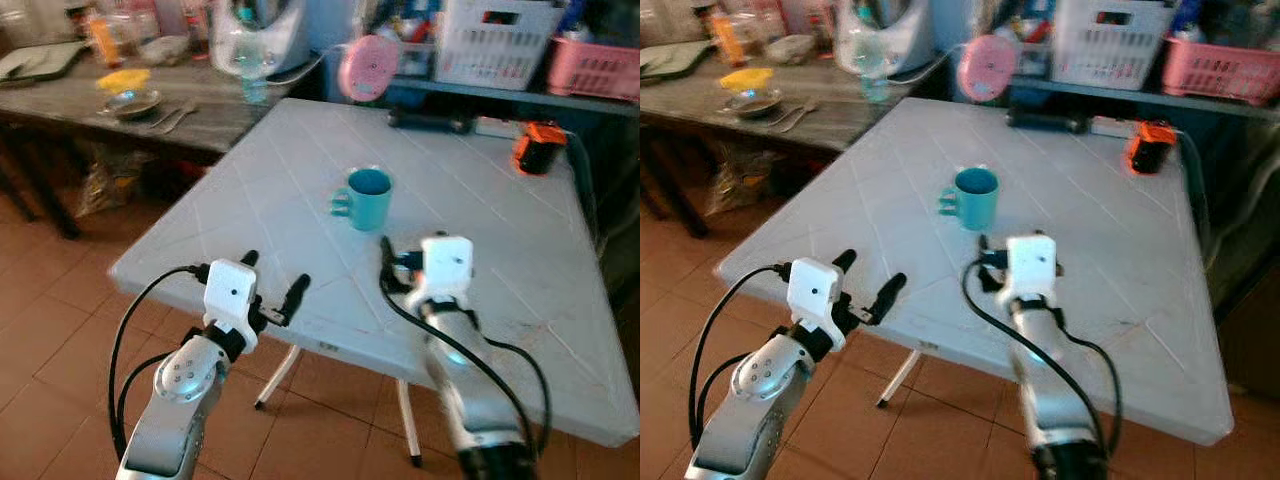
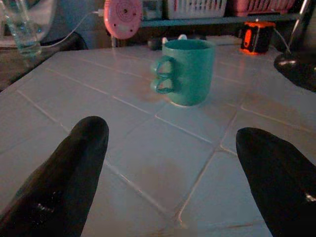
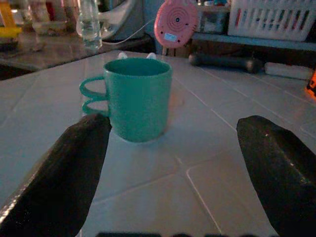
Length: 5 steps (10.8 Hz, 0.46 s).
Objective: Setting the table
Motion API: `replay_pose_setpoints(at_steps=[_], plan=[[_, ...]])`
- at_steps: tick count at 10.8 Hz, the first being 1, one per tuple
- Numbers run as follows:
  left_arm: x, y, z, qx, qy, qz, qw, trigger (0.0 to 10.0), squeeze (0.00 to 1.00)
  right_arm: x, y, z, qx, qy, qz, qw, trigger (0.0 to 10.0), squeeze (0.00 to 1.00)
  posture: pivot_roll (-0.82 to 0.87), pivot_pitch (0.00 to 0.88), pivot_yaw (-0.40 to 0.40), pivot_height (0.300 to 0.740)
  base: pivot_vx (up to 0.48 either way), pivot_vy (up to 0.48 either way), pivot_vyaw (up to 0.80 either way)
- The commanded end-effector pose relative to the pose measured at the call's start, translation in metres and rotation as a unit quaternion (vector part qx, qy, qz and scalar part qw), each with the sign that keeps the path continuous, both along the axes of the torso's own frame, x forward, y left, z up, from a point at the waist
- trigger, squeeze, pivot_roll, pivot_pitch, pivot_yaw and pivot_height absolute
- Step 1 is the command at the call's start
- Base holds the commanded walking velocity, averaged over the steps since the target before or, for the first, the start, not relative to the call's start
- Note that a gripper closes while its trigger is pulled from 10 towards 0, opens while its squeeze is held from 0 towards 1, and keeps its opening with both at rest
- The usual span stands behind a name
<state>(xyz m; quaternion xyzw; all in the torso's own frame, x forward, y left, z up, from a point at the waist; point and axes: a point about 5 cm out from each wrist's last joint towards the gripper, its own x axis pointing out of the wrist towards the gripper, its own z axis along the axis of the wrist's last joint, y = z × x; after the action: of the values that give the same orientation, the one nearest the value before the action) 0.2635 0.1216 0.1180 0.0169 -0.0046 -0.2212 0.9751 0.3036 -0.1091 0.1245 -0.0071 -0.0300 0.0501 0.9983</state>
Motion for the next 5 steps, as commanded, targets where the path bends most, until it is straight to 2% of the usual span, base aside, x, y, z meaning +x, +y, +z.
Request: replay_pose_setpoints(at_steps=[1,3,5], plan=[[0.003,0.000,0.001,0.004,-0.003,0.006,1.000,10.0,0.00,0.005,0.013,0.000,0.005,0.002,0.024,1.000,10.0,0.00,0.10,0.009,0.018,0.740,0.000,0.000,0.00],[-0.003,-0.004,0.003,0.018,-0.012,0.005,1.000,10.0,0.00,0.019,0.045,0.005,0.023,0.008,0.068,0.997,10.0,0.00,0.15,0.040,0.000,0.740,0.000,0.000,0.00],[-0.012,-0.001,0.002,0.023,-0.009,0.017,1.000,10.0,0.00,0.034,0.064,0.015,0.064,0.023,0.087,0.994,10.0,0.00,0.19,0.059,-0.028,0.740,0.000,0.000,0.00]])
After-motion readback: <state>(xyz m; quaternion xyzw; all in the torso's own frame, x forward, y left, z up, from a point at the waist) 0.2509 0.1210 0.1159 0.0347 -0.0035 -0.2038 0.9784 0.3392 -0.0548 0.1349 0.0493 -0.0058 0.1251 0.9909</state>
